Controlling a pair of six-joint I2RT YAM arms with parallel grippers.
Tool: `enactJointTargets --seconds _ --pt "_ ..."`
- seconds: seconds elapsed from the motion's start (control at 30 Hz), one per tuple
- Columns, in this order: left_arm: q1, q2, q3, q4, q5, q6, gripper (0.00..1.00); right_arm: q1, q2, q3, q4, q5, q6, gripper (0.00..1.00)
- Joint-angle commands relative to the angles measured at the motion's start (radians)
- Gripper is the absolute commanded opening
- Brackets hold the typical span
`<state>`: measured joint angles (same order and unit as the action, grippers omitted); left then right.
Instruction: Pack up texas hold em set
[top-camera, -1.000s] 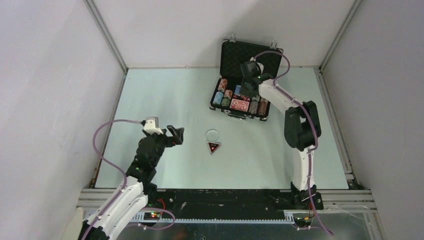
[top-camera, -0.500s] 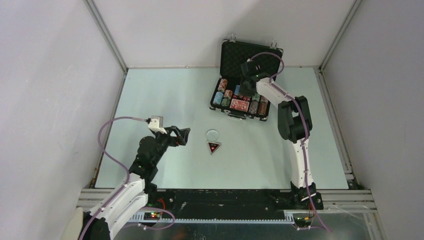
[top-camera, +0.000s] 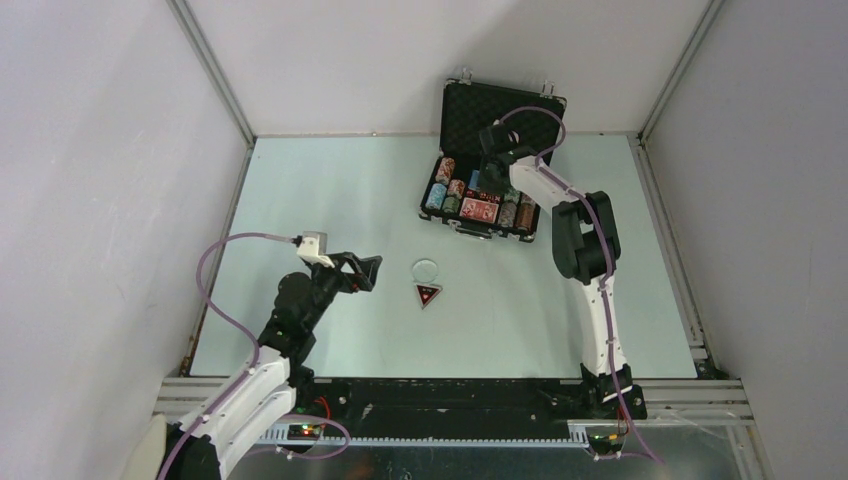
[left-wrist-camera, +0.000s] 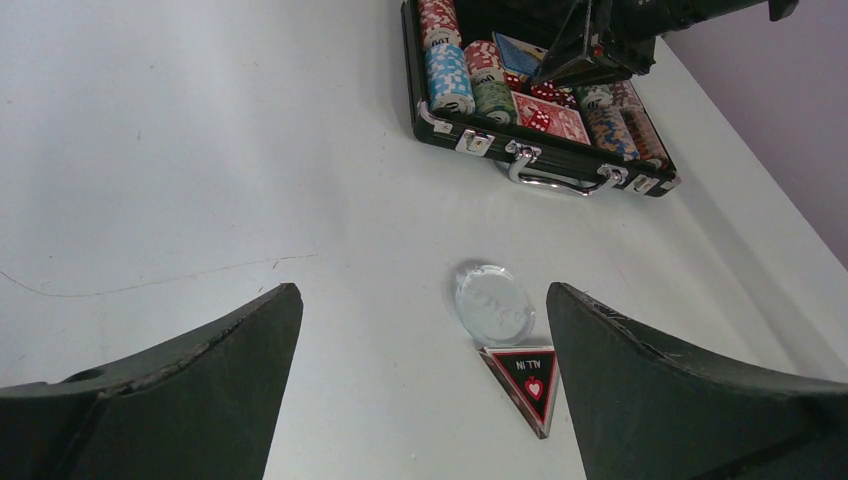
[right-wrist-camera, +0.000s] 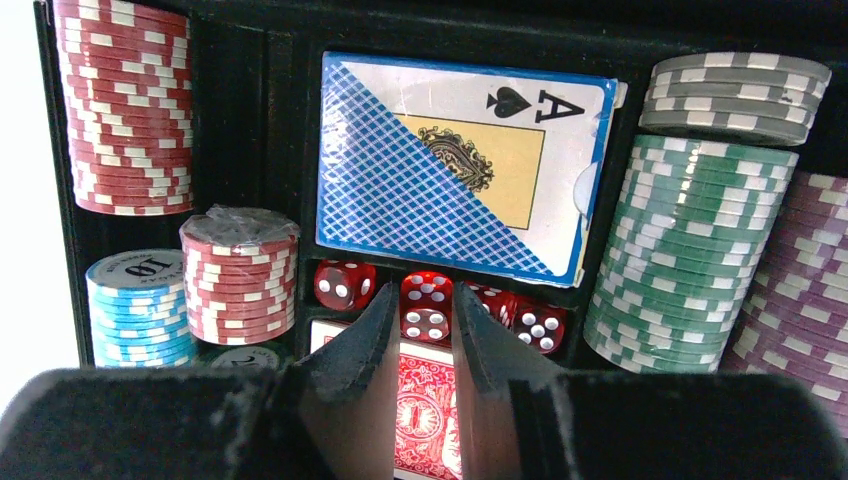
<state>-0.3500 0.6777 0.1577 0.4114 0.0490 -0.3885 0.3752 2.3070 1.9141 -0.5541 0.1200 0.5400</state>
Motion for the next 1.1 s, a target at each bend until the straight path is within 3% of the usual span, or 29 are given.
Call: enactJointTargets --seconds 0.0,0.17,0.47,0.63,0.97,1.07 --pt "0.002 -0.002 0.016 0.038 -0.003 0.031 1.00 -0.002 0.025 0.044 -0.017 0.037 0.035 0.12" --pt "0.002 0.001 0.021 0.028 -0.008 0.033 1.00 -0.001 0.025 0.041 -0.032 0.047 0.041 0.16" --pt "0.002 -0.005 0.024 0.017 -0.012 0.038 1.00 0.013 0.016 0.047 -0.074 0.105 0.021 0.38" --pt "0.002 -0.003 0.027 0.014 -0.014 0.039 1.00 0.012 0.011 0.047 -0.075 0.093 0.016 0.43" --pt "0.002 -0.007 0.031 0.009 -0.015 0.043 1.00 0.049 -0.090 0.043 -0.082 0.137 -0.039 0.43" --pt "0.001 -0.015 0.030 0.006 -0.014 0.042 1.00 0.072 -0.138 -0.002 -0.060 0.098 -0.064 0.49"
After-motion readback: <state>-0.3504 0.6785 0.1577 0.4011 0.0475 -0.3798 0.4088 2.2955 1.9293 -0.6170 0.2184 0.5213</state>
